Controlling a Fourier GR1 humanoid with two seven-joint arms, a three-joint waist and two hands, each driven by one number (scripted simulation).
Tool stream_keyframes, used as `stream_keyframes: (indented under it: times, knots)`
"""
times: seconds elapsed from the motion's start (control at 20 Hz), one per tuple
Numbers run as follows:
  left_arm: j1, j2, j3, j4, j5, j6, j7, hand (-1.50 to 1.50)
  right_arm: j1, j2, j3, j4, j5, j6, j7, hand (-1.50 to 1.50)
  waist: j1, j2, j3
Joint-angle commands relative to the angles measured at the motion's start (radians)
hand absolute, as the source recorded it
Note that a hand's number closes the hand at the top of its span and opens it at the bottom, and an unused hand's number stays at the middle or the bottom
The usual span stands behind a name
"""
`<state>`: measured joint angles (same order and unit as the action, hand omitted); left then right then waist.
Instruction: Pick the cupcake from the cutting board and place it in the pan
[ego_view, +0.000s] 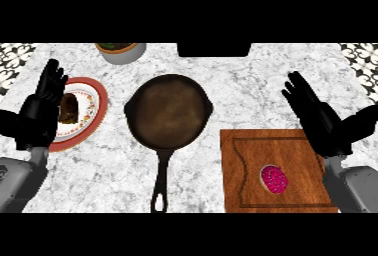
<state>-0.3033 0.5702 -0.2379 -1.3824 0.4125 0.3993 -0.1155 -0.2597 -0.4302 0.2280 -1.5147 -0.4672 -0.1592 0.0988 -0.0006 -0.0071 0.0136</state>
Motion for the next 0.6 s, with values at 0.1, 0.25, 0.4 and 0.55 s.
stream_keyframes:
  times: [0.1,0.25,0.4,0.55]
  knots:
    - [0.086,0.068,-0.01,0.053,-0.038,-0.004,0.101,0.0,-0.041,0.024,0.029,-0.109,-0.027,0.12,-0.056,-1.5,0.017,0.005,-0.012]
    - [0.14,0.099,-0.035,0.169,-0.073,0.018,0.166,0.0,-0.057,0.032,0.067,-0.215,-0.057,0.234,-0.133,-1.5,0.011,0.009,-0.011]
    - [0.155,0.072,-0.035,0.147,-0.046,0.018,0.164,0.0,-0.046,-0.303,-0.007,-0.108,0.355,0.064,-0.117,1.5,-0.05,-0.01,-0.049]
    - [0.186,0.114,-0.027,0.149,-0.031,-0.01,0.226,0.0,0.217,0.093,-0.148,-0.132,0.072,-0.148,-0.308,1.5,-0.053,-0.001,-0.007]
